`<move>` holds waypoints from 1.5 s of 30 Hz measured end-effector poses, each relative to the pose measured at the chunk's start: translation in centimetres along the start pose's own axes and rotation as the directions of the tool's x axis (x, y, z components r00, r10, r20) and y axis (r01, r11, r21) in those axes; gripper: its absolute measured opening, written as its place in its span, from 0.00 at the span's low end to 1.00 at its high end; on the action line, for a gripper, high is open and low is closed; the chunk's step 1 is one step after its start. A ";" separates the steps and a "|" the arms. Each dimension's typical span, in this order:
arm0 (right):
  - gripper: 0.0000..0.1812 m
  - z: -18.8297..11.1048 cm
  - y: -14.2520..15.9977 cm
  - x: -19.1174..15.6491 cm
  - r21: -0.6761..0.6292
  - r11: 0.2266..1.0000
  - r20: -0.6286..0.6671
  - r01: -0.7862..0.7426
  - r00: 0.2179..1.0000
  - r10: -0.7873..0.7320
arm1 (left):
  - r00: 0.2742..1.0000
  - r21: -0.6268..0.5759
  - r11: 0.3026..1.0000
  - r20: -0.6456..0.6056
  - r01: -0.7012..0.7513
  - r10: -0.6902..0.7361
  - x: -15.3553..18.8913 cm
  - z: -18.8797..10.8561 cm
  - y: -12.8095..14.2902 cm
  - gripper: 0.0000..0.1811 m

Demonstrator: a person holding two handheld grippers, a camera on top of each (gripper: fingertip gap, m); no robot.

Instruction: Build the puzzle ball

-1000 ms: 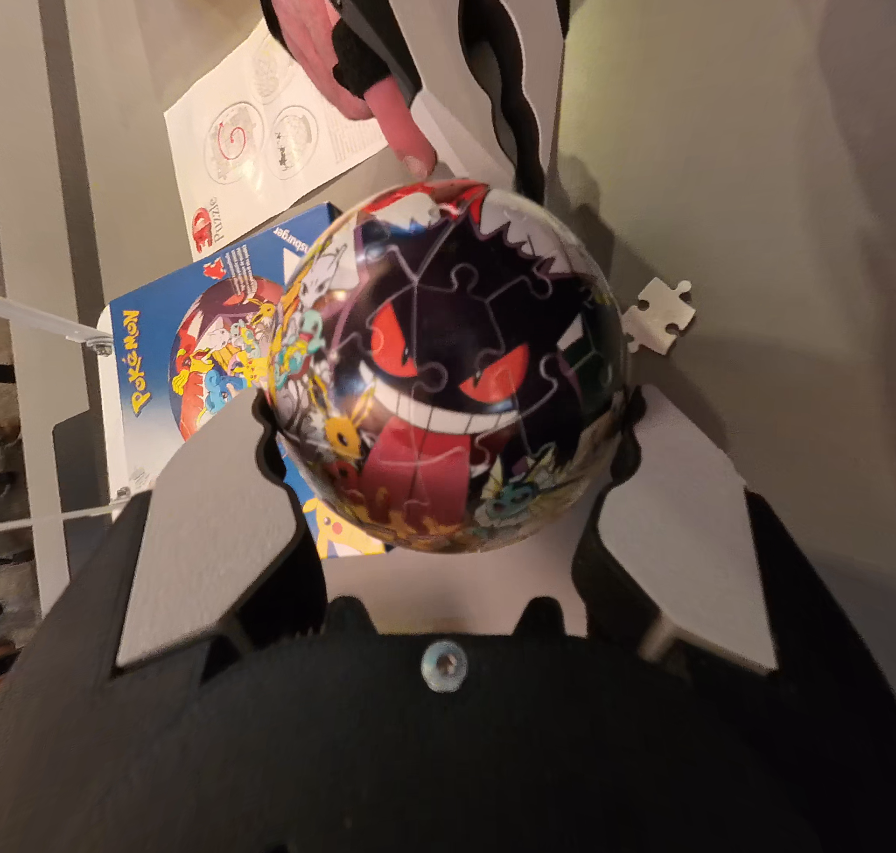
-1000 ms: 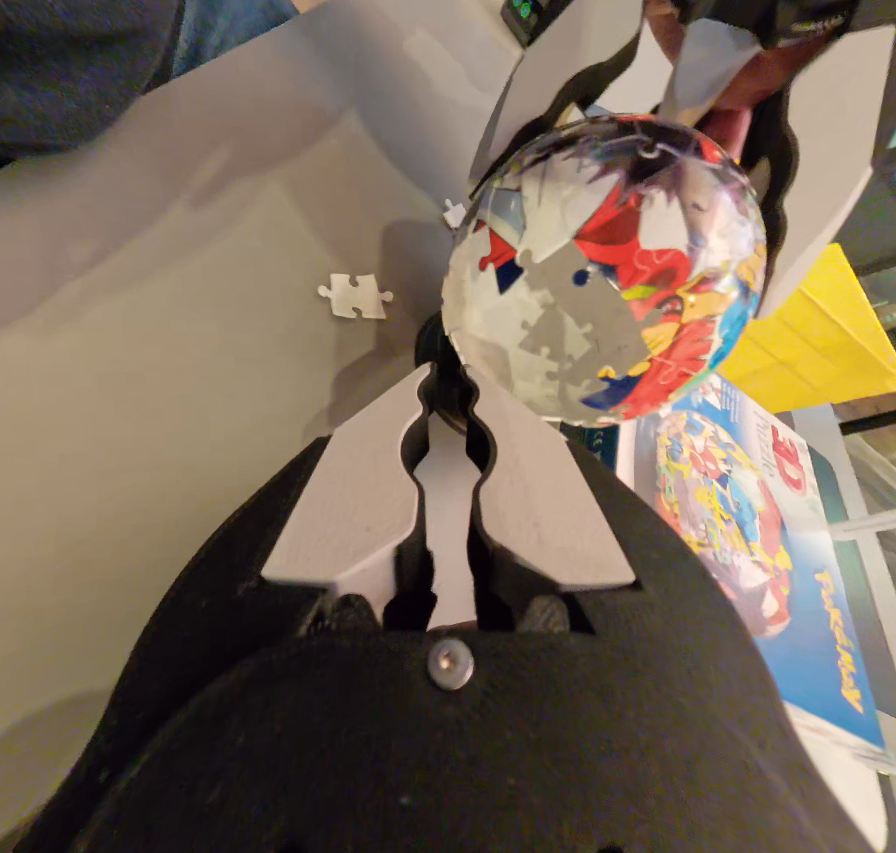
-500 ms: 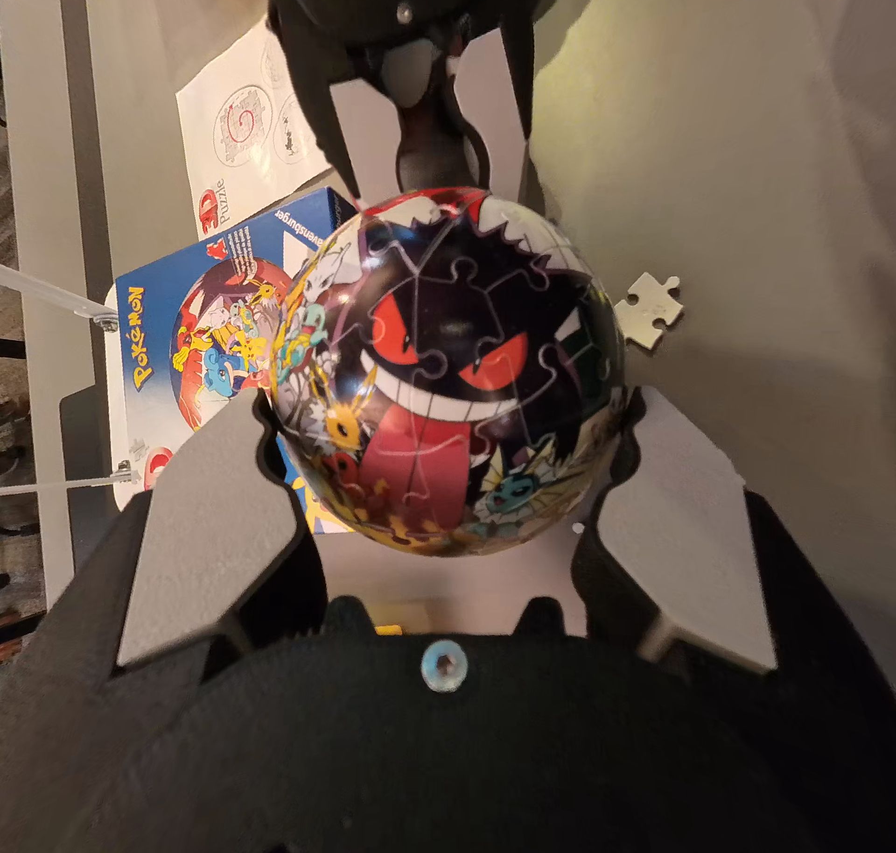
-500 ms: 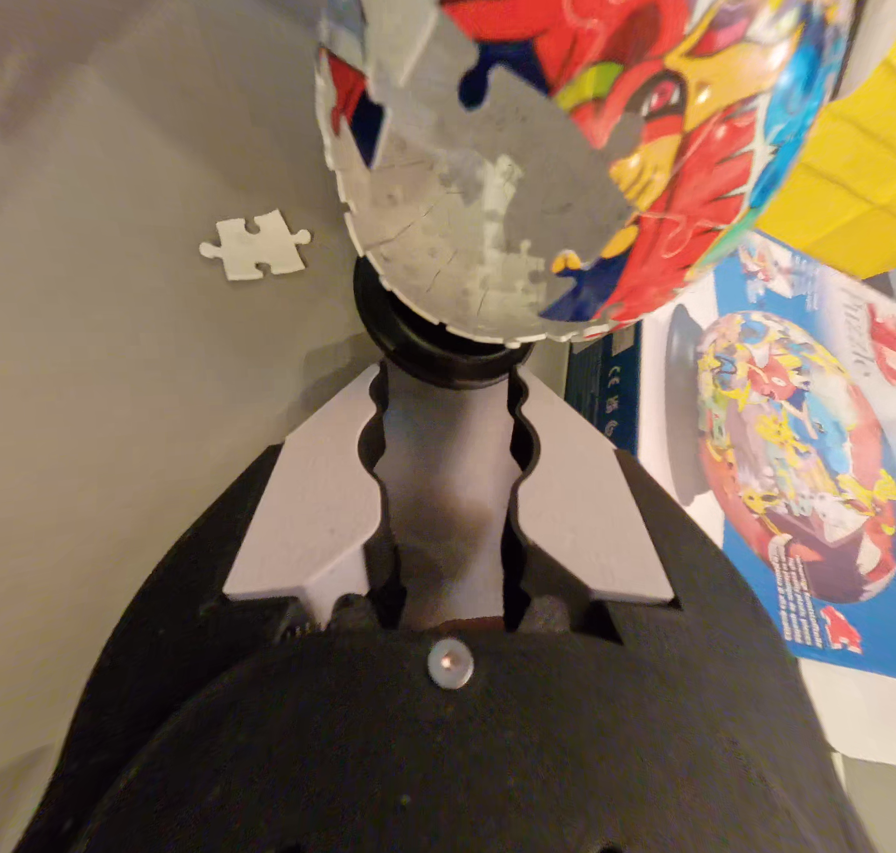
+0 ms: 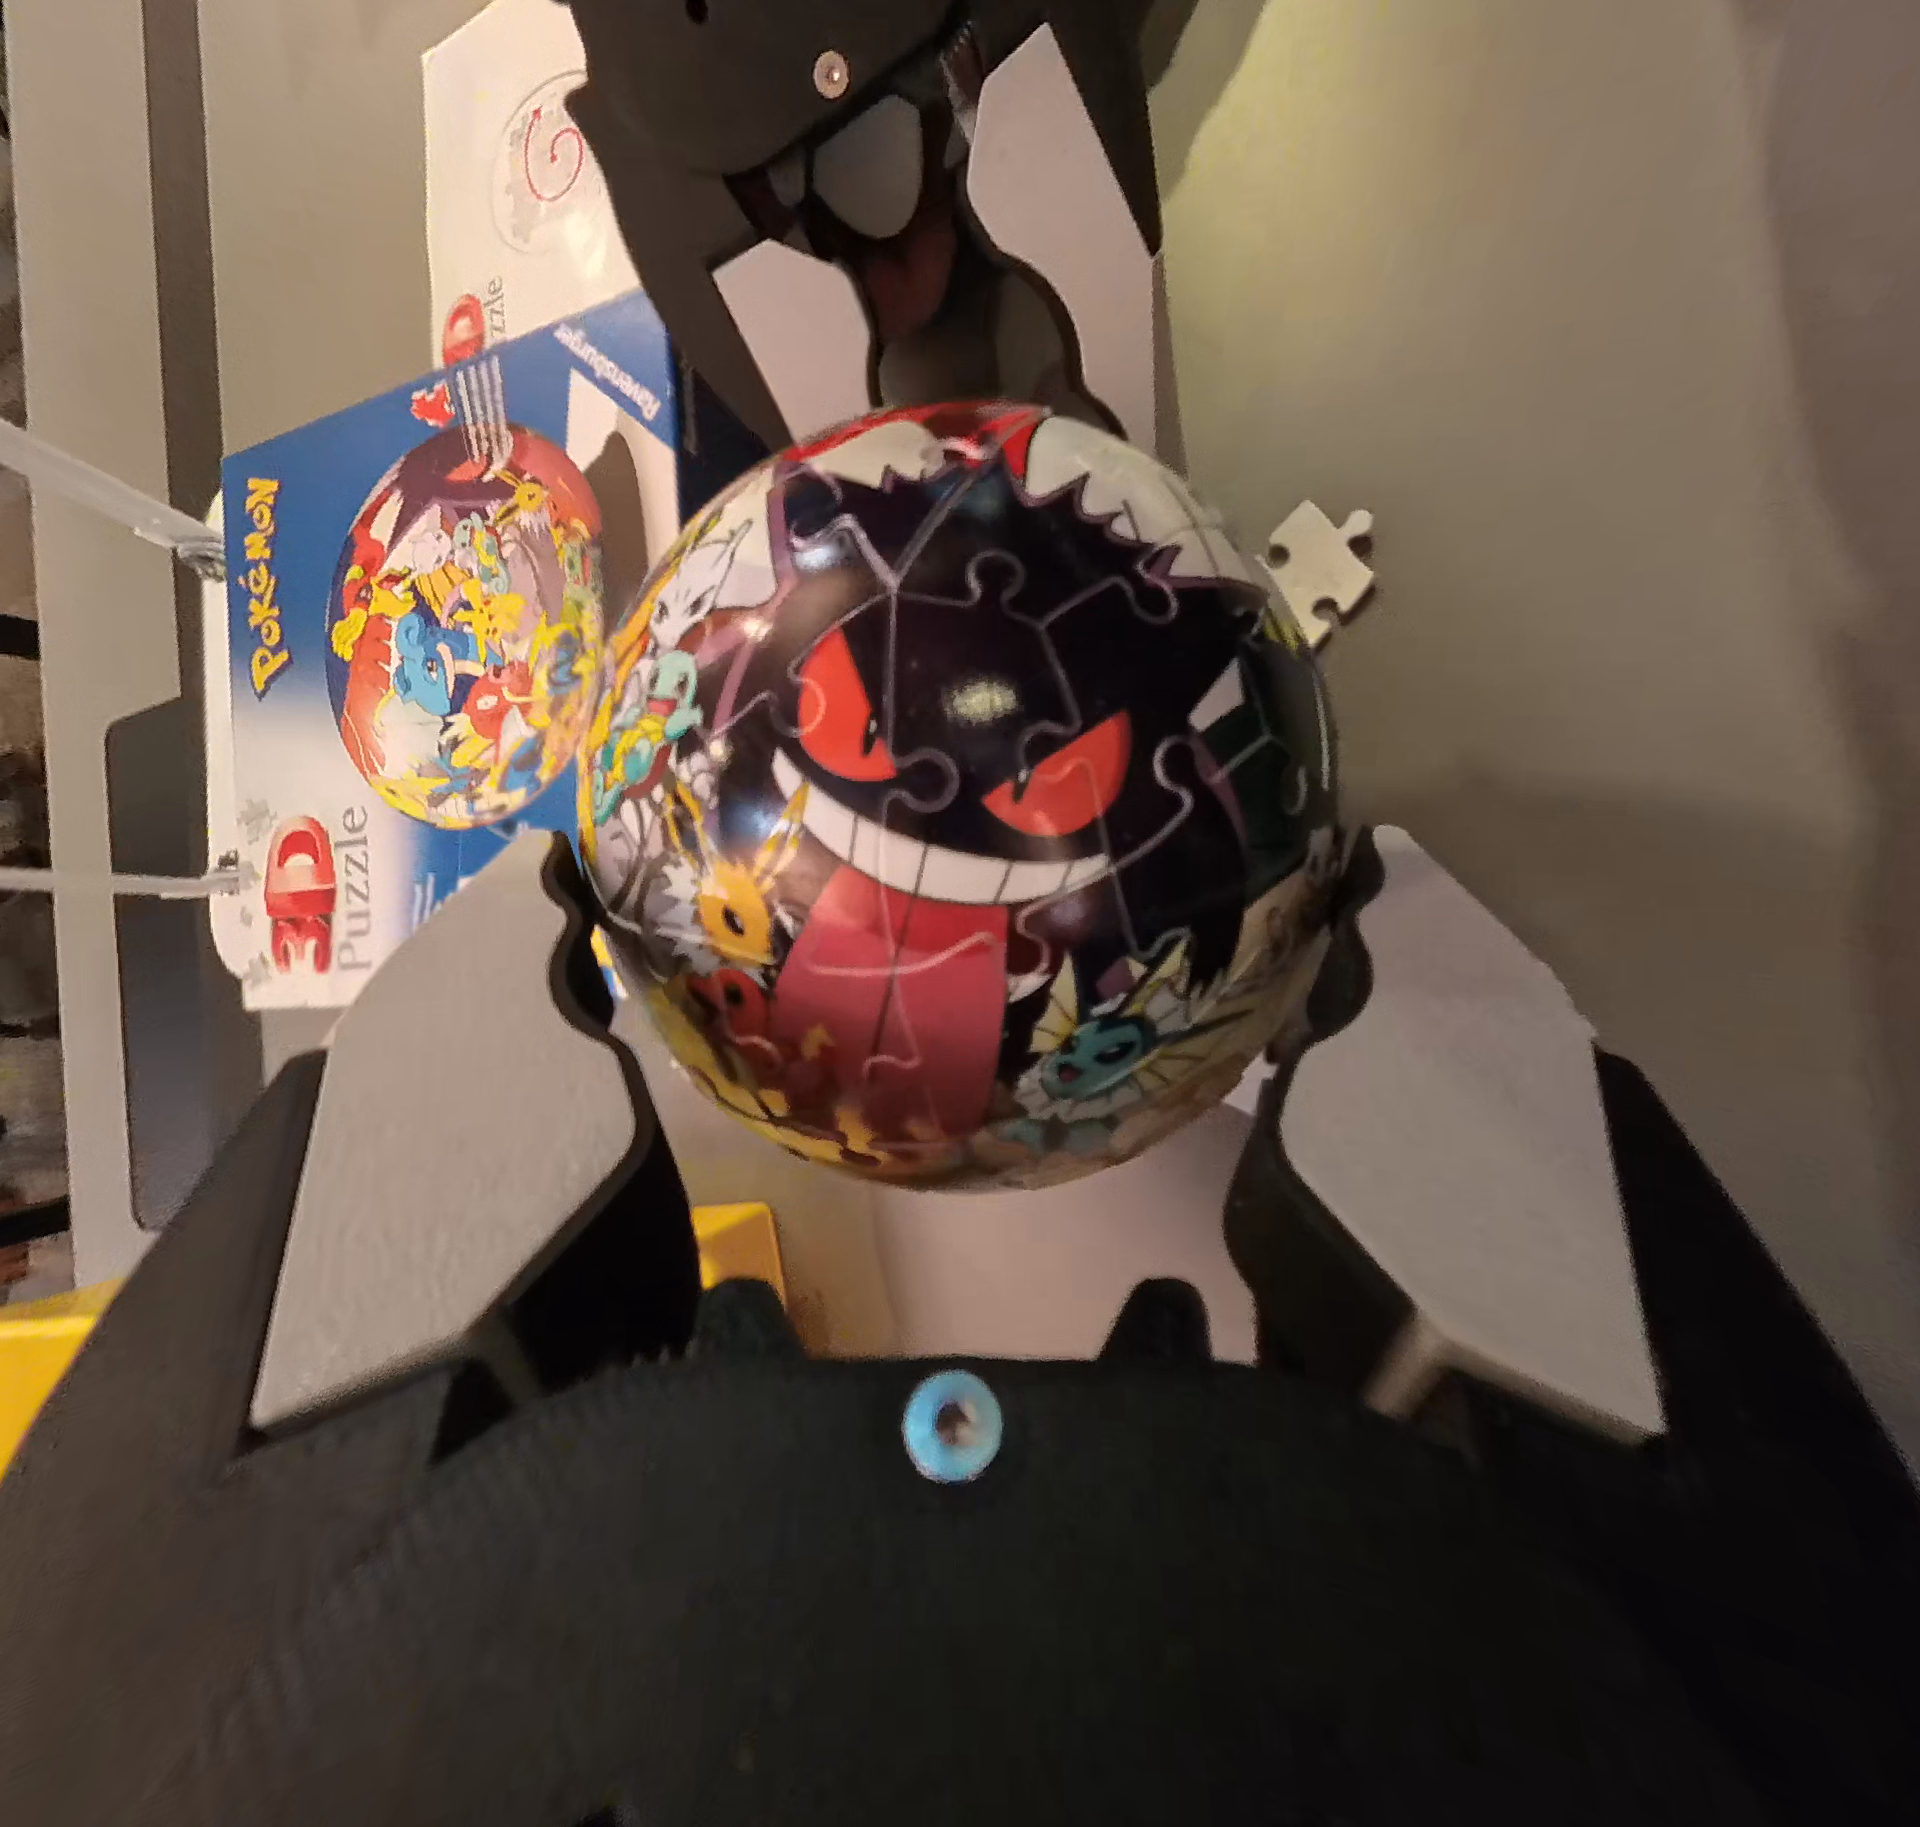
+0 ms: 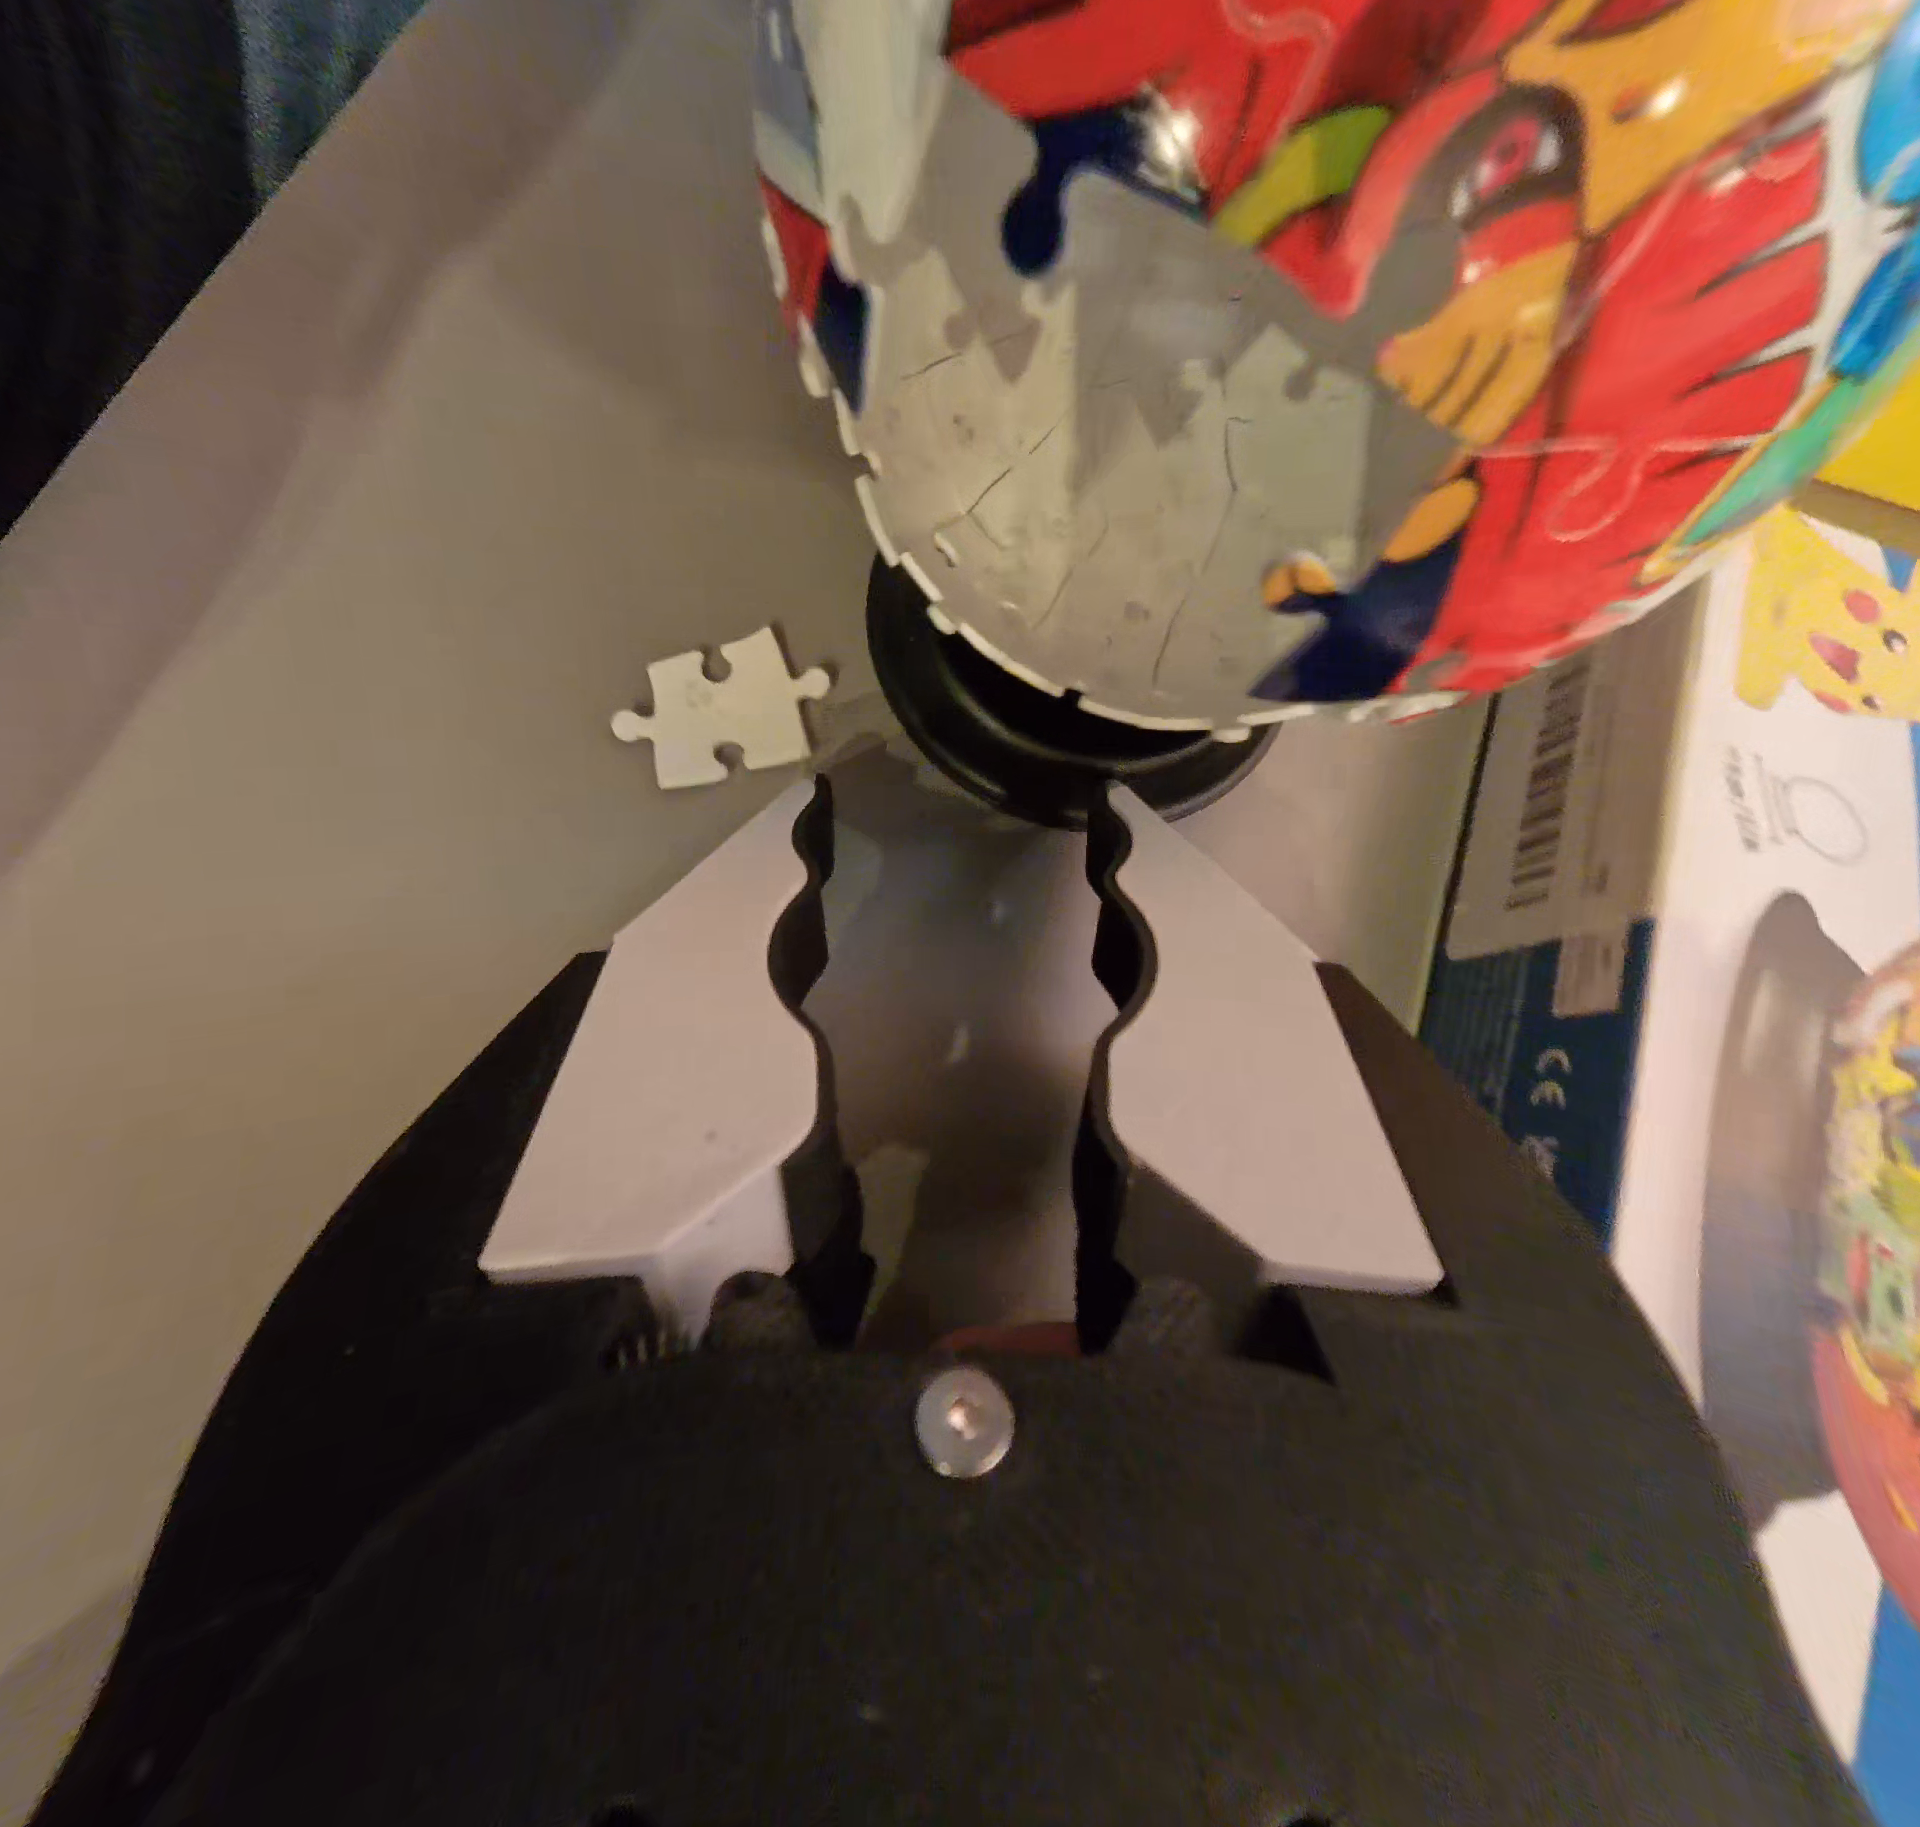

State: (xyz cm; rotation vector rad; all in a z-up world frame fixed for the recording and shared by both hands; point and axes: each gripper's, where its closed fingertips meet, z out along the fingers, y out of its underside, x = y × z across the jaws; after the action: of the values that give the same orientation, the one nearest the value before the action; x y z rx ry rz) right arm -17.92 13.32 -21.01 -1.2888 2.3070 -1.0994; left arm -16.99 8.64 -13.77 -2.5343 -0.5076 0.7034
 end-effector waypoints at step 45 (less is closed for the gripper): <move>0.42 2.9 -6.3 -4.1 0.125 0.967 0.036 0.221 0.973 -0.228 | 0.983 -0.191 0.981 0.183 0.020 0.016 3.3 -4.6 3.4 0.72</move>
State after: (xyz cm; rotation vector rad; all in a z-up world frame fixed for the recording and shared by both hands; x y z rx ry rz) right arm -10.16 13.33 -18.89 -1.5400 2.0620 -1.2404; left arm -11.02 5.81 -13.32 -2.6591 -0.6698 0.9341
